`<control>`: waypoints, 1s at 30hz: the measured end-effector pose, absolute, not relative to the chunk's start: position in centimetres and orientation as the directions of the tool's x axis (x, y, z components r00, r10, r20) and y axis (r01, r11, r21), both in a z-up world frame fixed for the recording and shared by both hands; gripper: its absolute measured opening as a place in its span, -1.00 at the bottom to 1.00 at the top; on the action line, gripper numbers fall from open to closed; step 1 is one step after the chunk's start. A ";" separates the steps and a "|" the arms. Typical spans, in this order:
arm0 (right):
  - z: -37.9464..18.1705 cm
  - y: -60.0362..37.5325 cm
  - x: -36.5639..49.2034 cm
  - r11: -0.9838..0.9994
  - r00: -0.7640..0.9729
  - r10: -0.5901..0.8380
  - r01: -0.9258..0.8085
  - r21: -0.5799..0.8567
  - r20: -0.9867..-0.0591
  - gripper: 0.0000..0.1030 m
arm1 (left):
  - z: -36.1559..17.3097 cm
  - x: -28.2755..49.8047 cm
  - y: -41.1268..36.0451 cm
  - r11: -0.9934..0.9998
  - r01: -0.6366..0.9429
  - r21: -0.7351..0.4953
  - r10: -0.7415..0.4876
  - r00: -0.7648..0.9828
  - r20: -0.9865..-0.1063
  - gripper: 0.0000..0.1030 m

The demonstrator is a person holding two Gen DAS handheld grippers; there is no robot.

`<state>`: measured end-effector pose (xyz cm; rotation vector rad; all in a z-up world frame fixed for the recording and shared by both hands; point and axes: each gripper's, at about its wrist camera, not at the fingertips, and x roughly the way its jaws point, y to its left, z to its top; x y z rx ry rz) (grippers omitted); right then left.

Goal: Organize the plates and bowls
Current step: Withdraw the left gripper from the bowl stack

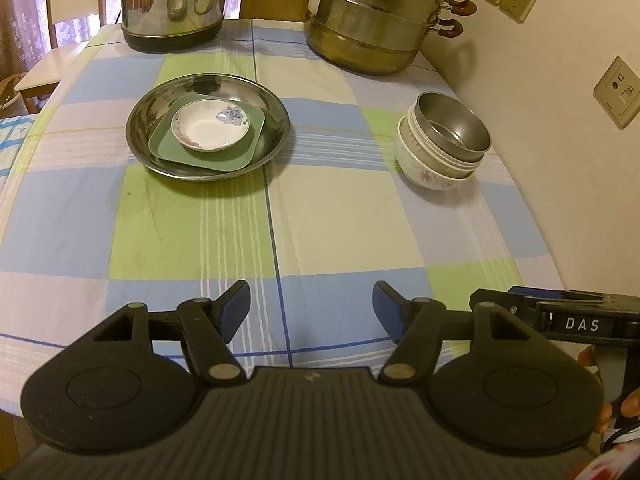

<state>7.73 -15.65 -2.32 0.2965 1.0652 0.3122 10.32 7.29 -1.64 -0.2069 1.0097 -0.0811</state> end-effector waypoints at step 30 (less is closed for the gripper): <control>-3.0 -15.9 8.9 0.915 0.425 0.398 -0.114 0.388 -0.813 0.44 | -1.9 11.6 6.9 0.978 -0.036 -0.204 -0.156 0.518 -0.841 0.26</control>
